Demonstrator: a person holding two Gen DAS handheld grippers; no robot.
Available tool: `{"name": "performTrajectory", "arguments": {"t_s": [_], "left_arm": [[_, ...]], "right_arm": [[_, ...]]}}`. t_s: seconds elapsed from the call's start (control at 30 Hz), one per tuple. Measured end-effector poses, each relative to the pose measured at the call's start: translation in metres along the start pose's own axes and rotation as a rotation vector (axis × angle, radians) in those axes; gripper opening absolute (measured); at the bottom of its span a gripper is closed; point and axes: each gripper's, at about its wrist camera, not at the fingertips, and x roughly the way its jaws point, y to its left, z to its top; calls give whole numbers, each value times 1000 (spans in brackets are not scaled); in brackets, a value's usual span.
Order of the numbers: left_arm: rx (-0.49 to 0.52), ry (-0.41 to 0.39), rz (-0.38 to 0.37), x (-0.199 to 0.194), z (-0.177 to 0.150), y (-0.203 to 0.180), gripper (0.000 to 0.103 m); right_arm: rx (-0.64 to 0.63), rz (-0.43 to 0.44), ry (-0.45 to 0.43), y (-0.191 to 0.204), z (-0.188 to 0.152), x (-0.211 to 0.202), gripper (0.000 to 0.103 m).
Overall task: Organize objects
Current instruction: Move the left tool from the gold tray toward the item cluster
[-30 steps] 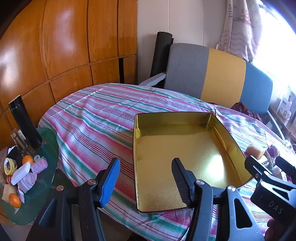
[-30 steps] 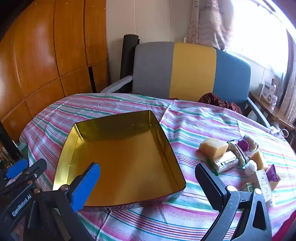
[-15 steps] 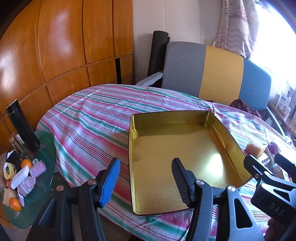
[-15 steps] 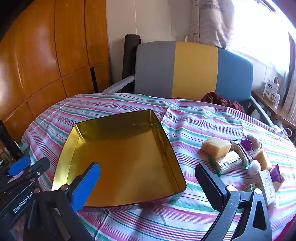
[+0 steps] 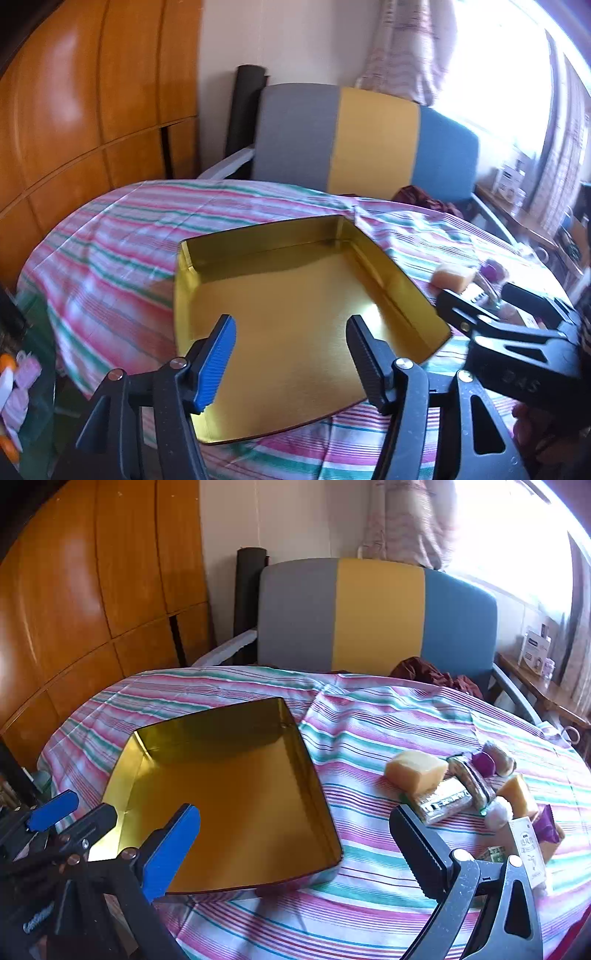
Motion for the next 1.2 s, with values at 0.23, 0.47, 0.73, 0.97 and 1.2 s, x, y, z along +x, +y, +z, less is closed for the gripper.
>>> {"name": "performTrajectory", "arguments": {"t_s": [0.23, 0.47, 0.73, 0.97, 1.2], "left_arm": [[-47, 69, -157, 9, 4, -8, 69], [30, 77, -226, 16, 8, -30, 69], [181, 162, -293, 30, 26, -76, 70], [254, 260, -396, 56, 46, -128, 69], [165, 385, -487, 103, 67, -171, 69]], "right_arm": [[33, -21, 2, -24, 3, 0, 103], [134, -66, 44, -81, 4, 1, 103], [295, -191, 65, -190, 4, -10, 103], [426, -236, 36, -271, -13, -9, 103], [587, -179, 14, -303, -23, -10, 103]]}}
